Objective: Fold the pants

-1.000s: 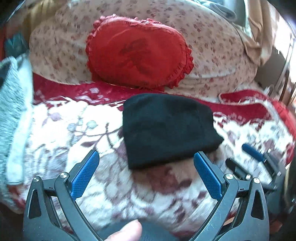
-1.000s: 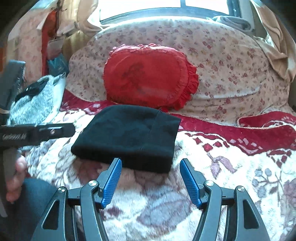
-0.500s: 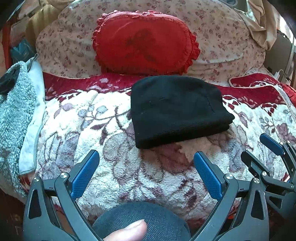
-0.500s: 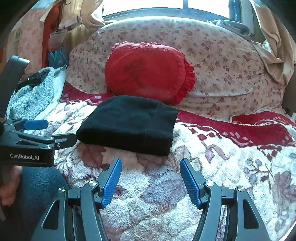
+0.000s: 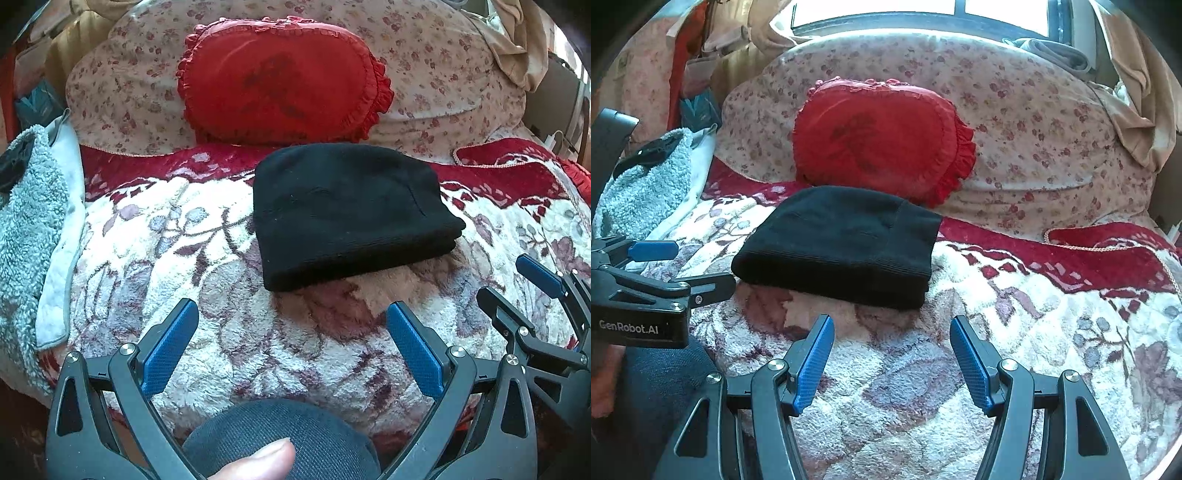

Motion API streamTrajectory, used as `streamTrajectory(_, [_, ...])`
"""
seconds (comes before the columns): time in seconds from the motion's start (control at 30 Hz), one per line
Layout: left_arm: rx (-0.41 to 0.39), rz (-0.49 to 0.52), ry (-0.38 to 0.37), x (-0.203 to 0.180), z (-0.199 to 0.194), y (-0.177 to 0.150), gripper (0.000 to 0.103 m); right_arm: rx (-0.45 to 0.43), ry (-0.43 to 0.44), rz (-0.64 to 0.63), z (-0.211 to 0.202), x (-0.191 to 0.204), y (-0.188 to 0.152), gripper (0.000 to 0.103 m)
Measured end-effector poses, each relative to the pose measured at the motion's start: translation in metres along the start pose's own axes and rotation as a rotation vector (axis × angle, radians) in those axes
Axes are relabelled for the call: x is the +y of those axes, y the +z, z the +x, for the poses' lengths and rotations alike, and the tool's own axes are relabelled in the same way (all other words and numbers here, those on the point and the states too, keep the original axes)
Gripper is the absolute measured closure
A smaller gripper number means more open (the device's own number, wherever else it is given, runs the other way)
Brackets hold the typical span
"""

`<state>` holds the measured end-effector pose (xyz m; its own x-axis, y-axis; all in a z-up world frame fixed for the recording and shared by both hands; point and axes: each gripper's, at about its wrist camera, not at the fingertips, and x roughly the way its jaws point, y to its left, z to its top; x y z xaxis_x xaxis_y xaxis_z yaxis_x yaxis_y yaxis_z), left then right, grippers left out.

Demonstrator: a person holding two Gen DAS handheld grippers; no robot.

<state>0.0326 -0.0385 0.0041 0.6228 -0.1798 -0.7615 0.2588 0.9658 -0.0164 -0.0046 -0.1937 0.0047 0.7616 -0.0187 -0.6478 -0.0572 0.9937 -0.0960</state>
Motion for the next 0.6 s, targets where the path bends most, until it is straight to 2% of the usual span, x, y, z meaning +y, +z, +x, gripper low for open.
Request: streamTrajectory(0.6, [0.002,-0.002,-0.002,-0.0008,0.0003,-0.0005,0.001,0.006,-0.003,0.004,0.0009,-0.0003,-0.0003,0.04])
